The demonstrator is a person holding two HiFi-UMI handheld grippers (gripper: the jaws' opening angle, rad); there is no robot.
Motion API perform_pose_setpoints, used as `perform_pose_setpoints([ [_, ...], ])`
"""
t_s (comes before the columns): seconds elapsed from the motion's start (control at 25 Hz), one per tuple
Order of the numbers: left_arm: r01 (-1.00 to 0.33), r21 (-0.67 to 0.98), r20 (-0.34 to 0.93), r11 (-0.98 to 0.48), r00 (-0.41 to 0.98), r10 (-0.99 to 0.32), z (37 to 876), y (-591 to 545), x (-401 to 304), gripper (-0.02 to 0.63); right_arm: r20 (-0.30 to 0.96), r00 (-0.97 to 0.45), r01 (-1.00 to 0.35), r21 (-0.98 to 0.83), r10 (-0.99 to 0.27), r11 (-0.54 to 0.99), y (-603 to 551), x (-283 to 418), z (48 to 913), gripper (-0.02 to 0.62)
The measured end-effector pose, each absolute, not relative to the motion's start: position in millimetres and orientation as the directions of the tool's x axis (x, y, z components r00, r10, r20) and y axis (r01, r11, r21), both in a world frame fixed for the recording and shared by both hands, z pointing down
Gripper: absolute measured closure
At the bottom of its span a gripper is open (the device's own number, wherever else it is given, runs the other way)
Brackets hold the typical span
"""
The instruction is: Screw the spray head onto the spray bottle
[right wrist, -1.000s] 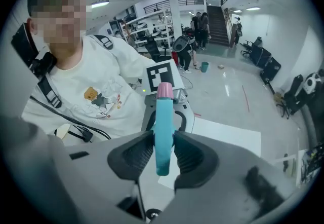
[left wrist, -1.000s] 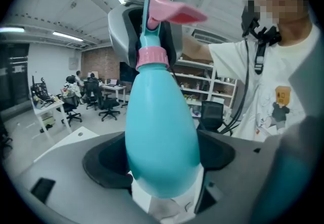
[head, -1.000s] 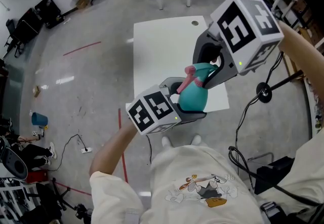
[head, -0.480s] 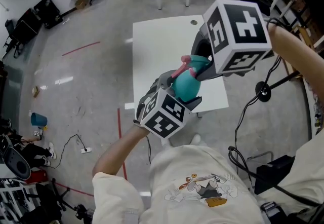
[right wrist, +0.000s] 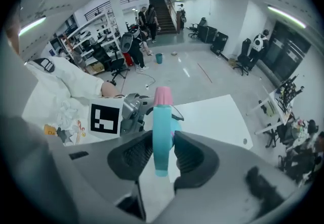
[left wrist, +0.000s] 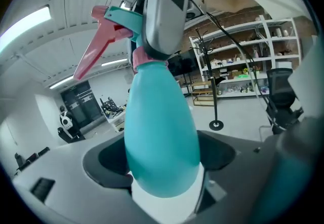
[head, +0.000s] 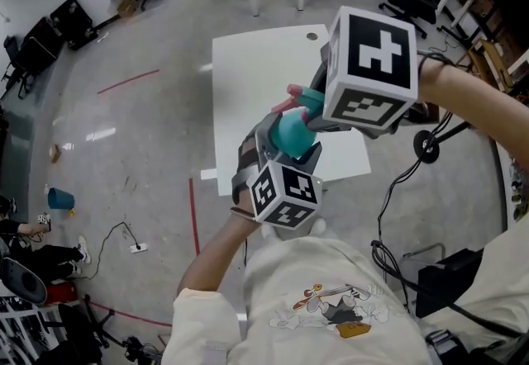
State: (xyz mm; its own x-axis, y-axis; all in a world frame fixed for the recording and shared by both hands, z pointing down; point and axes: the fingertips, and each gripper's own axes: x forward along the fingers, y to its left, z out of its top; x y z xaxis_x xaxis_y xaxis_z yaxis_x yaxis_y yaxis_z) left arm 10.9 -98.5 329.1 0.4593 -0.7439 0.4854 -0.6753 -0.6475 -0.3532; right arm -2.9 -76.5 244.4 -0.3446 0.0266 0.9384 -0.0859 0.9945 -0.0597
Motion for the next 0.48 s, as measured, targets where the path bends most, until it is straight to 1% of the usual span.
perform_pose_setpoints([
  [0.08, -0.688, -0.343, 0.469, -0.64, 0.465, -0.751, 329.6, -99.8, 10.7, 0.199, 0.93, -0.368, -0.12, -0.075, 0.026, 0.99, -77.8, -4.6, 245.2, 0.465],
  [0.2, -0.694, -0.304, 0.436, -0.653, 0.508, -0.743, 321.4, -97.5, 8.4, 0.199, 0.915, -0.403, -0.136, -0.097, 0.034, 0.986, -76.2, -11.9, 236.4, 0.465],
  [0.48, -0.7, -0.321, 0.401, -0.638, 0.509, -0.761, 310.8, -104.0, -2.1, 0.199, 0.903, -0.424, -0.07, -0.104, 0.065, 0.992, -70.0, -13.1, 220.9, 0.456],
])
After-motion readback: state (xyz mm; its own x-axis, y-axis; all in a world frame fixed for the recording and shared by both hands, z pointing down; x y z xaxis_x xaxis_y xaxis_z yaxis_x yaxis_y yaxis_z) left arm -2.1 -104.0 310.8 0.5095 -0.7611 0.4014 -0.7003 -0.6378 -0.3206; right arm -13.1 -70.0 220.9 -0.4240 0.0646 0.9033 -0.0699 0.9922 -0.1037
